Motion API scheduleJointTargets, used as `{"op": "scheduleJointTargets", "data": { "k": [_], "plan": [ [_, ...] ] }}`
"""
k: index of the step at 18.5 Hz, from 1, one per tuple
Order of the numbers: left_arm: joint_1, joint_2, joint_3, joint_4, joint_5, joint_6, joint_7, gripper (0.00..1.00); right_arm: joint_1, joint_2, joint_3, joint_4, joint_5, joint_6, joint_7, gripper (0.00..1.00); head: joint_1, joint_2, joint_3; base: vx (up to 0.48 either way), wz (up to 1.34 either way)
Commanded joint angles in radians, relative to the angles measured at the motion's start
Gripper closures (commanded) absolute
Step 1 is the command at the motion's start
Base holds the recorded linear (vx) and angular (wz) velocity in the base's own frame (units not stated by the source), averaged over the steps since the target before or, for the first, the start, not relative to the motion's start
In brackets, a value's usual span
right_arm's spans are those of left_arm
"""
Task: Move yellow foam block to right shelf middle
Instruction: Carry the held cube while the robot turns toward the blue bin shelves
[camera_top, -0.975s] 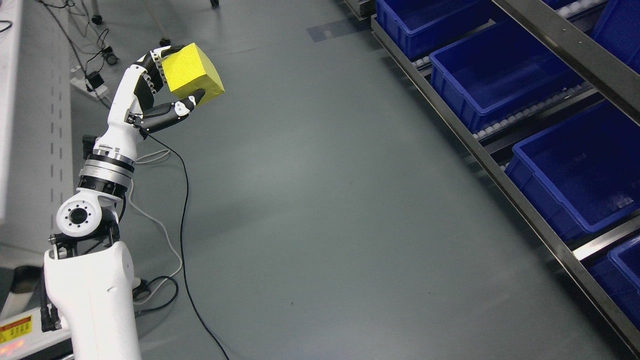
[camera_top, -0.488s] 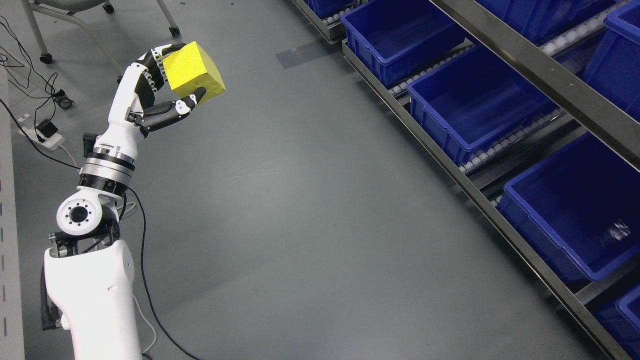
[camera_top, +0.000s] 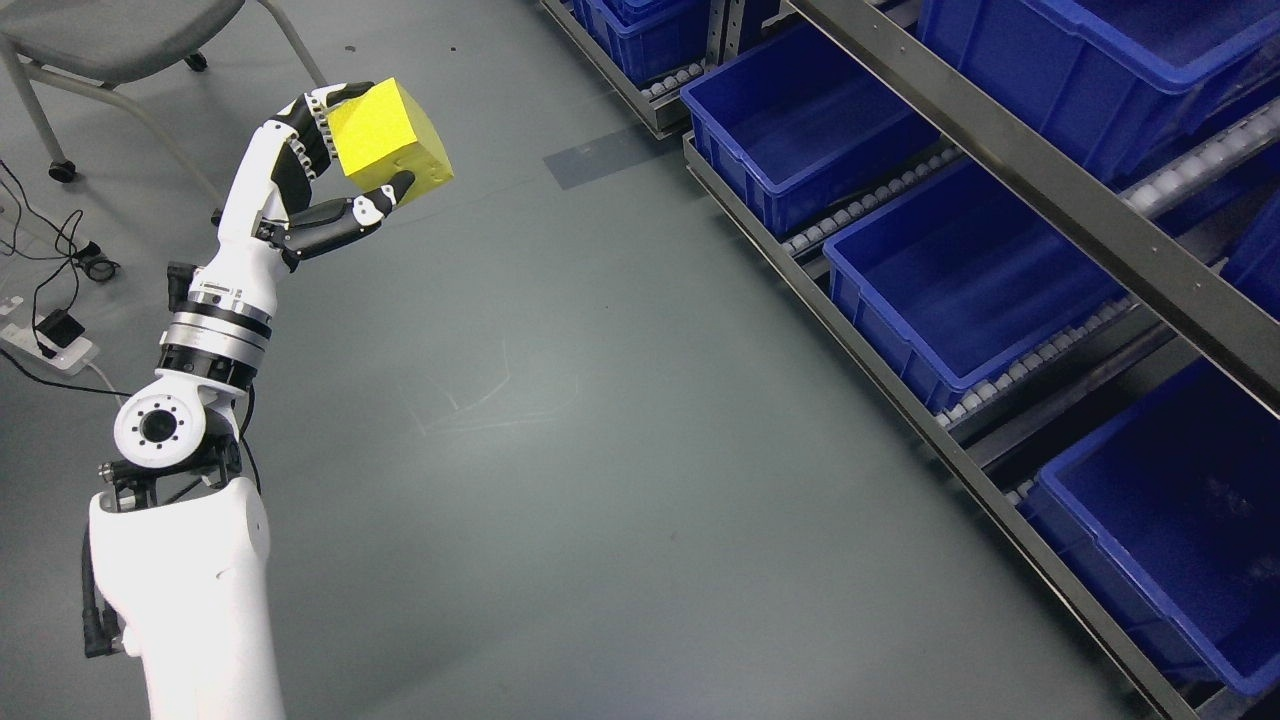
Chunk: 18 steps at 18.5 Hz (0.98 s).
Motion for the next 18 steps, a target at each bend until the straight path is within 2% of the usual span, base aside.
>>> {"op": "scheduleJointTargets", "data": {
  "k": [1,10,18],
  "plan": [
    [-0.001,0.017,-0.026,-0.010,0.000,0.005,-0.001,0.64,-0.003,-0.017,0.000,-0.017,0.000,0.001,0.000,0.00,0.0000,0.000,0.000,0.405,-0.03],
    [-0.002,0.017,-0.073,-0.017,0.000,0.005,-0.002,0.64,-0.003,-0.017,0.000,-0.017,0.000,0.001,0.000,0.00,0.0000,0.000,0.000,0.364,-0.03],
    [-0.012,0.017,-0.095,-0.019,0.000,0.003,-0.001,0.64,-0.003,-0.017,0.000,-0.017,0.000,0.001,0.000,0.00,0.0000,0.000,0.000,0.258,-0.49]
  ]
}}
